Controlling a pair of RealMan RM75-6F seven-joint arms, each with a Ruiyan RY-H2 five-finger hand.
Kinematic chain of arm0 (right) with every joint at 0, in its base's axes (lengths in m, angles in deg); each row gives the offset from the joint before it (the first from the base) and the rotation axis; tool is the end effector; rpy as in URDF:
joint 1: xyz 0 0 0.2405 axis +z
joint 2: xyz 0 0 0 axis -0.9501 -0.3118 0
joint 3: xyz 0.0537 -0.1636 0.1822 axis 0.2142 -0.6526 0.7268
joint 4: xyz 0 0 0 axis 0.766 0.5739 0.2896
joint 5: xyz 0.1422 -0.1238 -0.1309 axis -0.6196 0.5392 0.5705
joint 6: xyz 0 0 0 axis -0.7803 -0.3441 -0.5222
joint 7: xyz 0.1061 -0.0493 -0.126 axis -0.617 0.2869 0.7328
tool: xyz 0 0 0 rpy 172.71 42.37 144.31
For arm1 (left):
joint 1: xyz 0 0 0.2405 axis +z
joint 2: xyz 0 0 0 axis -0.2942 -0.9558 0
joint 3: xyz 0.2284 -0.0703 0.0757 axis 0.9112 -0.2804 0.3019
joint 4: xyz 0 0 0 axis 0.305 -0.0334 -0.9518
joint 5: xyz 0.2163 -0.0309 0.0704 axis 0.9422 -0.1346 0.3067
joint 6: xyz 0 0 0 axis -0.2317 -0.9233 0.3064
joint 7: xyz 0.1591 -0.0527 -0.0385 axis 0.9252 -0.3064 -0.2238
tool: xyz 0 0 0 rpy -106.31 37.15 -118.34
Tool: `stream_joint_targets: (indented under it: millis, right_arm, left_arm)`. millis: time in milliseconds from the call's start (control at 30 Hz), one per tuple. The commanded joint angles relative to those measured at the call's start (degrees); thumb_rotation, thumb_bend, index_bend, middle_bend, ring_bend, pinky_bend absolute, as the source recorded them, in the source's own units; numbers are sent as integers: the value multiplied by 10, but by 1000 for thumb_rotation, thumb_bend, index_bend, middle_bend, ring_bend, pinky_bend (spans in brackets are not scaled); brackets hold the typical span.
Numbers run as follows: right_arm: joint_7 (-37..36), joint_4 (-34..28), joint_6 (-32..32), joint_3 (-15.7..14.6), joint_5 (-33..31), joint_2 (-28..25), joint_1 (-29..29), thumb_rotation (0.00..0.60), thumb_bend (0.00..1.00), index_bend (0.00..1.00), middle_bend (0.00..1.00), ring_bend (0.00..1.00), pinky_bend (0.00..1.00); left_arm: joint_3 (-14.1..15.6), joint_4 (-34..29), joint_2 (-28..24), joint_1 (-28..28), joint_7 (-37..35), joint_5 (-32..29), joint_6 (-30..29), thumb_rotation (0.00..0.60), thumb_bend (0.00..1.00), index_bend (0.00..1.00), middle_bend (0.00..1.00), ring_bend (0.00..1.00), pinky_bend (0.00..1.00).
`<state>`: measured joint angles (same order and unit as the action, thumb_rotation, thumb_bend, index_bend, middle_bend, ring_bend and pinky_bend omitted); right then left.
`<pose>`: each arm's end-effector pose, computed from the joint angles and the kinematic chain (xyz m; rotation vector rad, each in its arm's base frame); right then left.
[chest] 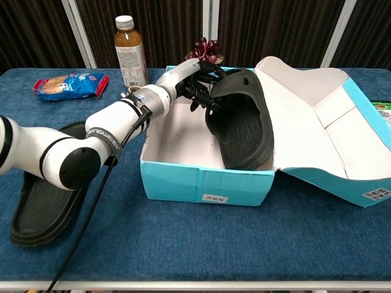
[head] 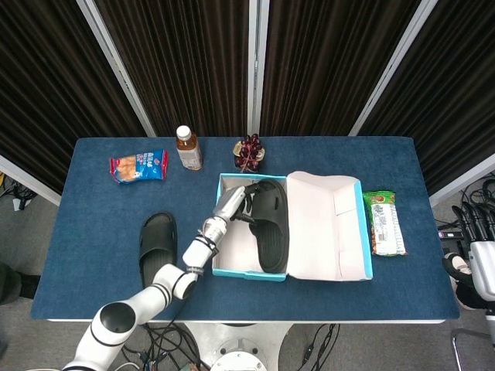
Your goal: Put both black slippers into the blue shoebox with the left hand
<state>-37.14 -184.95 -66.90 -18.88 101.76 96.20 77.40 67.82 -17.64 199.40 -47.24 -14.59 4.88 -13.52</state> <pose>-0.3030 -0.2254 0.1997 1.3811 -0.7544 0.8007 -0.0398 0.4388 -0.1716 -1.5792 -1.6837 -1.5001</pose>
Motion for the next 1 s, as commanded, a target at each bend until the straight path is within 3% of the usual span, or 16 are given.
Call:
stream_joint_targets:
  millis: [33, 133, 267, 367, 467, 600, 767, 900, 1000]
  right_arm:
    - [-1, 0, 0, 0, 1, 0, 0, 600, 84, 0, 33, 0, 0]
    - [-2, 0, -2, -1, 3, -1, -1, 600, 84, 0, 33, 0, 0]
    - [-5, 0, -4, -1, 4, -2, -3, 600, 84, 0, 33, 0, 0]
    - [-9, 1, -7, -2, 7, -3, -4, 600, 85, 0, 33, 0, 0]
    - [-13, 3, -11, -3, 10, -3, -7, 600, 85, 0, 33, 0, 0]
    - [-19, 6, -15, -4, 15, -3, -8, 600, 85, 0, 33, 0, 0]
    - [-26, 10, -17, -6, 21, -3, -9, 600, 90, 0, 33, 0, 0]
    - [-29, 13, -21, -7, 25, -2, -11, 600, 91, 0, 33, 0, 0]
    - [-30, 13, -21, -7, 27, -1, -10, 600, 94, 0, 33, 0, 0]
  left_arm:
    - [2, 6, 6, -2, 15, 0, 1, 600, 0, 279, 444, 527, 738]
    - [4, 9, 9, -2, 33, 1, -3, 600, 0, 195, 350, 400, 691]
    - [5, 22, 19, -1, 66, 3, -23, 600, 0, 105, 137, 155, 516]
    - [5, 34, 26, -1, 95, 4, -42, 600, 0, 84, 27, 27, 371]
    - [10, 36, 24, 1, 124, 10, -62, 600, 0, 76, 0, 0, 262]
    - [21, 9, 1, 4, 159, 22, -74, 600, 0, 73, 0, 0, 214]
    - [60, -94, -84, 13, 241, 55, -63, 600, 0, 73, 0, 0, 201]
    - [83, -261, -206, 19, 347, 67, -27, 600, 0, 73, 0, 0, 195]
    - [85, -375, -286, 16, 413, 60, 4, 600, 2, 73, 0, 0, 187]
